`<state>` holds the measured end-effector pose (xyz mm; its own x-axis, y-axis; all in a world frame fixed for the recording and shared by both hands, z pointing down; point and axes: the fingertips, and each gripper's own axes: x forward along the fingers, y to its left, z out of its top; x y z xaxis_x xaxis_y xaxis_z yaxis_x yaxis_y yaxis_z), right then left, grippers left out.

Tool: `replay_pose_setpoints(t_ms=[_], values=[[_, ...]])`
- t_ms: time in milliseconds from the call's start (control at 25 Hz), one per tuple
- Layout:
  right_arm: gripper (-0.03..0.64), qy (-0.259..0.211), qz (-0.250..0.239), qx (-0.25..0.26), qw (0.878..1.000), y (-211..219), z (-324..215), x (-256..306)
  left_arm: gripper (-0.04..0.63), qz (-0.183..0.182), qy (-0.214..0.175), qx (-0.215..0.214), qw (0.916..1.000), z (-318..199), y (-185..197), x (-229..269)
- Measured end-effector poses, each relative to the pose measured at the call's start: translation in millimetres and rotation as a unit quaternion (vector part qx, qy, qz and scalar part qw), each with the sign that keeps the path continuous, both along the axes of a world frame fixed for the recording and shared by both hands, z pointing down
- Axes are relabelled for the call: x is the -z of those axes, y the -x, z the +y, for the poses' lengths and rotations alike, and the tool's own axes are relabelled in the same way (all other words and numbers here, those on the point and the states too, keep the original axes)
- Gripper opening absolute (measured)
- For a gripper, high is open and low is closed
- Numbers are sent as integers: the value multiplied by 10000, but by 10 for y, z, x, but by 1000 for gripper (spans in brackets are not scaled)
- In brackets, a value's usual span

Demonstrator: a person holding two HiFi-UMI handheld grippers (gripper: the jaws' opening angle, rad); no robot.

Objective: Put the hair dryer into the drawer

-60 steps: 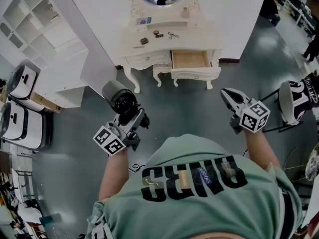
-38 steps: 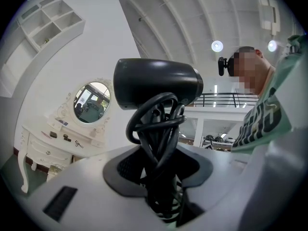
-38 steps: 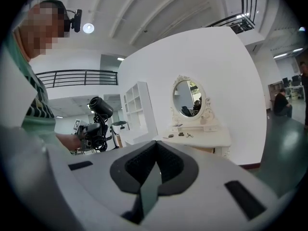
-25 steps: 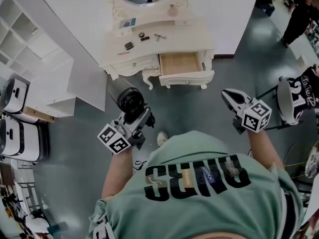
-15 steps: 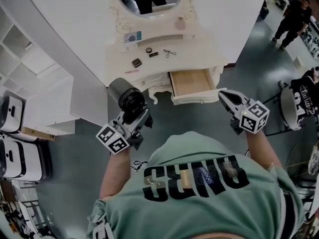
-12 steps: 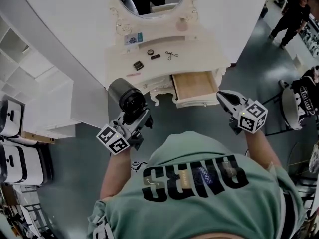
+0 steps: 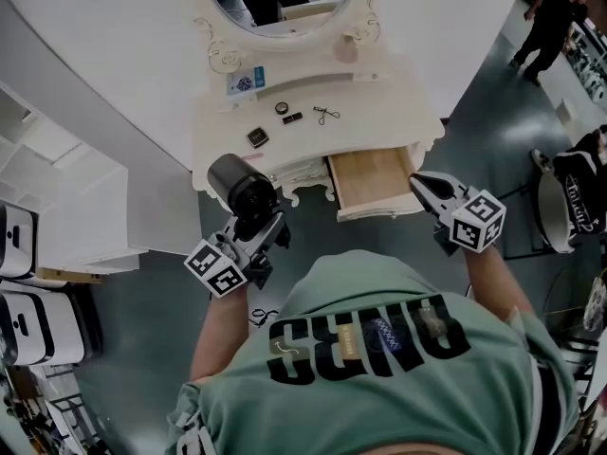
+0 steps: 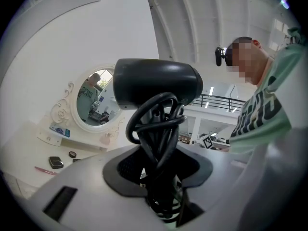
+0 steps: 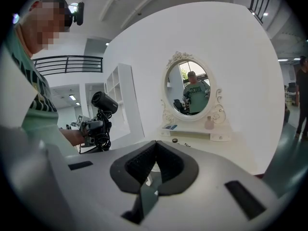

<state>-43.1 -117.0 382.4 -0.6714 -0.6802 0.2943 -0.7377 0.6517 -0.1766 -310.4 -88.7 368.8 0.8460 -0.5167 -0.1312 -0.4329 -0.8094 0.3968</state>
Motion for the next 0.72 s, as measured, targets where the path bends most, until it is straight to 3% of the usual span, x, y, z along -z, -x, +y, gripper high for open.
replay_pose_setpoints(t_ms=[280,520,720], values=[[-6,-15,-141,383,9992,-678,-768,-113,161,-122,-114,356,9992,-562,-704,1],[-6,87,-308,613,9976,-1382,-1471,-172,161,151,33,629,9979,-1085,-1454,35],[-6,190,-424,578,9972,-1600,-1828,-271,161,110,227,702,9972,-1435,-1705,-28]])
